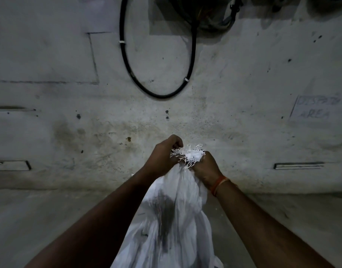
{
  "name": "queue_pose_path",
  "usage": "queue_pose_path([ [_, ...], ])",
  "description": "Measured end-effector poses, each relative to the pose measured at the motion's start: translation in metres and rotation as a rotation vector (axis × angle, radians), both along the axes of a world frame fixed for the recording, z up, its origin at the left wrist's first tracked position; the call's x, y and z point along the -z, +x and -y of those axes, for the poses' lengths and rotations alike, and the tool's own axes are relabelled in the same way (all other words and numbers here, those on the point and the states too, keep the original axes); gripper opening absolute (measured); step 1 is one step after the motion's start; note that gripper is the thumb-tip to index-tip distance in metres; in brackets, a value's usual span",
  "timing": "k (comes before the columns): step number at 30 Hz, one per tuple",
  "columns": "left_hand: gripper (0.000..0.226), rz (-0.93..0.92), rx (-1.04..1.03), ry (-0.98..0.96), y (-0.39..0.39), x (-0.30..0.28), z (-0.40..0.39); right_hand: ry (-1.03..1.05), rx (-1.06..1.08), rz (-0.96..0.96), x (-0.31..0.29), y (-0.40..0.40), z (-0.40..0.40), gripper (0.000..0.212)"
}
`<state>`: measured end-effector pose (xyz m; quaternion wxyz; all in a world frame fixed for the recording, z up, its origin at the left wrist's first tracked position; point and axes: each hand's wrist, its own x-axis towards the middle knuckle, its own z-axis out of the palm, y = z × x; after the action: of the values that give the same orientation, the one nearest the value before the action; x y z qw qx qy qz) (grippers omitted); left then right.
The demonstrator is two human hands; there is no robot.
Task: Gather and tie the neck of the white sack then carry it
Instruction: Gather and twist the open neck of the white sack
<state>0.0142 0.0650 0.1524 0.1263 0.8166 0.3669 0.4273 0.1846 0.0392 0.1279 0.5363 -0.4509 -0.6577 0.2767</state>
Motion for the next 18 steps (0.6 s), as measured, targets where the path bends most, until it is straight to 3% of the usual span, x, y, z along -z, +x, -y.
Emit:
queue_pose_path([
  [5, 0.038, -0.061, 0.045, -0.092, -0.012, 0.000, -0.001, 0.010, 0.002, -0.045, 0.005, -0.005, 0.003, 0.024],
  [11, 0.041, -0.282, 0.060, -0.223, -0.031, 0.008, -0.002, 0.020, -0.002, -0.093, 0.014, 0.002, 0.000, 0.020],
  [18, 0.021, -0.183, 0.146, -0.184, -0.031, 0.016, 0.000, 0.036, -0.007, -0.261, 0.019, 0.009, -0.001, 0.014],
])
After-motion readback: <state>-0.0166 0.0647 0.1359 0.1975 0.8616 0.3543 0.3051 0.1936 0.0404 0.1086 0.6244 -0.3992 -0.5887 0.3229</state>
